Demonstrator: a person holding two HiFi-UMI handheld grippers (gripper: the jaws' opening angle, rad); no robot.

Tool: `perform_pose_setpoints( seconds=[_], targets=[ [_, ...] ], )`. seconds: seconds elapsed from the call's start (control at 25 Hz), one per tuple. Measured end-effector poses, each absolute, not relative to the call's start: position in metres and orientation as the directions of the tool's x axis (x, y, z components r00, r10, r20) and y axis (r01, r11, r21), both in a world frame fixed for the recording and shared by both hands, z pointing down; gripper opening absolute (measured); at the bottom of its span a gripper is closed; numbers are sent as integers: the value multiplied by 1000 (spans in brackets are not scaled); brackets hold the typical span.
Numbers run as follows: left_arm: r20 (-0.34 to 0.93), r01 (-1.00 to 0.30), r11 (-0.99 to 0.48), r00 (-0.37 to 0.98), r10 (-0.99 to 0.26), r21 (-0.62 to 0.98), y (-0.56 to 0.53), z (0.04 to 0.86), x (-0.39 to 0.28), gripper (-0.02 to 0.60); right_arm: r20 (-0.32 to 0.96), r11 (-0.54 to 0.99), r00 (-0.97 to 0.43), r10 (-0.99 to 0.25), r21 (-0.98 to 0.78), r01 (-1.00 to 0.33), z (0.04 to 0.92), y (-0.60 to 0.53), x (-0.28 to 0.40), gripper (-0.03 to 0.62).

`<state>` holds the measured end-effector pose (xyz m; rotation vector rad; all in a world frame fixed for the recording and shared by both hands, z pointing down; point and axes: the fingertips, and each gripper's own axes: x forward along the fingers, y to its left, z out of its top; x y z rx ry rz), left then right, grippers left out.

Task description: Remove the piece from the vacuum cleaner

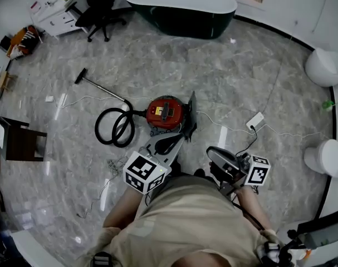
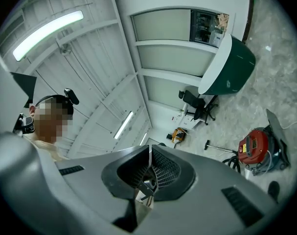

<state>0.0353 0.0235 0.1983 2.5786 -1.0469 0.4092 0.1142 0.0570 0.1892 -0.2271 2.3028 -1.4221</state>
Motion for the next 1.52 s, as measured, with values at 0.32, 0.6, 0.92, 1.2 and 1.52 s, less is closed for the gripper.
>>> perform_pose_setpoints(
  seconds=[0.32, 0.6, 0.92, 1.2, 1.52],
  targets=[
    [361, -729, -647, 678, -640, 222, -30, 206, -49, -2, -177, 454, -927, -331, -891, 8, 185, 15, 39, 3],
    [374, -744, -623, 663, -648, 241, -59, 224, -112, -2, -66, 369, -923, -379, -926, -85, 207, -24, -6, 3],
    [465, -745, -625, 650, -601, 234, -80, 266, -131, -2, 292, 354, -898, -330, -843, -404, 273, -46, -20, 3],
    [575, -738, -639, 625, -527, 217, -98, 306, -112, -2, 475, 372, -836, -275, -749, -548, 321, -73, -3, 2],
    [655, -766, -600, 578, -486, 231, -138, 346, -71, -2, 532, 275, -826, -190, -778, -564, 396, -125, 37, 3]
  ],
)
